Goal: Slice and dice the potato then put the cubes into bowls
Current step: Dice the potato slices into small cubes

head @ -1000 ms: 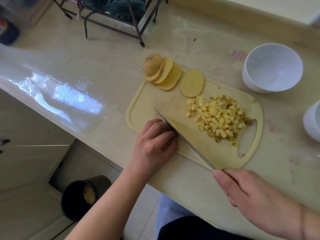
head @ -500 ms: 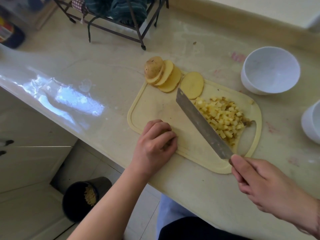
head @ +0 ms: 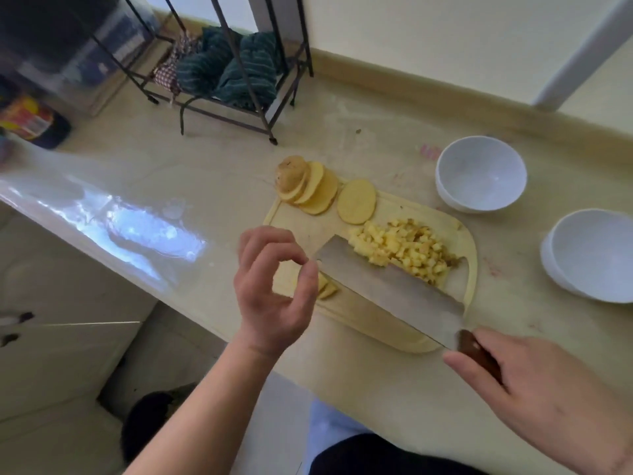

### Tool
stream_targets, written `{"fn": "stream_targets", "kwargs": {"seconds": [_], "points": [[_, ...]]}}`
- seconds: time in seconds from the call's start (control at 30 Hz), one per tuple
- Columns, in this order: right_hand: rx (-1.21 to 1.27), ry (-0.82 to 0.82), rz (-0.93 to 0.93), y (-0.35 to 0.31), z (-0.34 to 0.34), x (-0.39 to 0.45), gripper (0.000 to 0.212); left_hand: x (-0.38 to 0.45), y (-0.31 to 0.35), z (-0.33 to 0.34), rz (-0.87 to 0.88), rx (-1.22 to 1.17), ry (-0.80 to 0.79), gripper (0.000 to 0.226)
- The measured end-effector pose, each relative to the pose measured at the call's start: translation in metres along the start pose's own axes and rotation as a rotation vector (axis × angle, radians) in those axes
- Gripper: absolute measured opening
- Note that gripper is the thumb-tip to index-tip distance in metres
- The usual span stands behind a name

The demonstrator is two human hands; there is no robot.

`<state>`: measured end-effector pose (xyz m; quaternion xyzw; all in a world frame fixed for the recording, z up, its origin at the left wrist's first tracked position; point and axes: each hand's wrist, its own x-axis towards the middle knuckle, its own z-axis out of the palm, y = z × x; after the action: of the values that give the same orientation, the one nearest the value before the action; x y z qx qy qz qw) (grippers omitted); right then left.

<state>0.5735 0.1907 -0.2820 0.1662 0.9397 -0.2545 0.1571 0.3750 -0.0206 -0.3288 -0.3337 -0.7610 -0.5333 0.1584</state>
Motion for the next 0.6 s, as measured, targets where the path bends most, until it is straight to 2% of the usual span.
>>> {"fn": "stream_targets", "kwargs": {"seconds": [0.03, 0.1, 0.17, 0.2, 0.27, 0.33, 0.4, 0.43, 0.57, 0.6], "points": [[-0.1, 0.032, -0.011, -0.001, -0.001, -0.001, 0.077, 0.011, 0.003, 0.001, 0.056, 0.002, -0.12, 0.015], [-0.26, 0.074, -0.045, -0.002, -0.002, -0.002, 0.083, 0.03, 0.002, 0.007, 0.104, 0.084, -0.462, 0.023], [-0.27, 0.085, -0.06, -0.003, 0.001, 0.0, 0.077, 0.04, -0.003, 0.018, 0.112, 0.228, -0.76, 0.025], [-0.246, 0.058, -0.055, -0.004, -0.001, 0.002, 0.072, 0.042, -0.006, 0.023, 0.107, 0.255, -0.84, 0.026], [-0.249, 0.01, -0.014, 0.001, 0.002, 0.003, 0.066, 0.042, -0.01, 0.033, 0.078, 0.227, -0.905, 0.026], [-0.295, 0.056, -0.019, 0.001, 0.003, 0.003, 0.07, 0.043, -0.012, 0.041, 0.074, 0.211, -0.91, 0.025], [-0.319, 0.213, -0.108, -0.001, 0.004, 0.001, 0.079, 0.044, -0.014, 0.046, 0.072, 0.221, -0.892, 0.026], [-0.358, 0.209, -0.118, 0.0, 0.005, 0.001, 0.081, 0.044, -0.014, 0.049, 0.065, 0.23, -0.882, 0.026], [-0.306, 0.091, -0.043, -0.002, 0.003, 0.003, 0.06, 0.043, -0.017, 0.058, 0.051, 0.238, -0.852, 0.027], [-0.331, 0.15, -0.088, -0.001, 0.004, 0.004, 0.056, 0.043, -0.018, 0.06, 0.044, 0.235, -0.853, 0.027]]}}
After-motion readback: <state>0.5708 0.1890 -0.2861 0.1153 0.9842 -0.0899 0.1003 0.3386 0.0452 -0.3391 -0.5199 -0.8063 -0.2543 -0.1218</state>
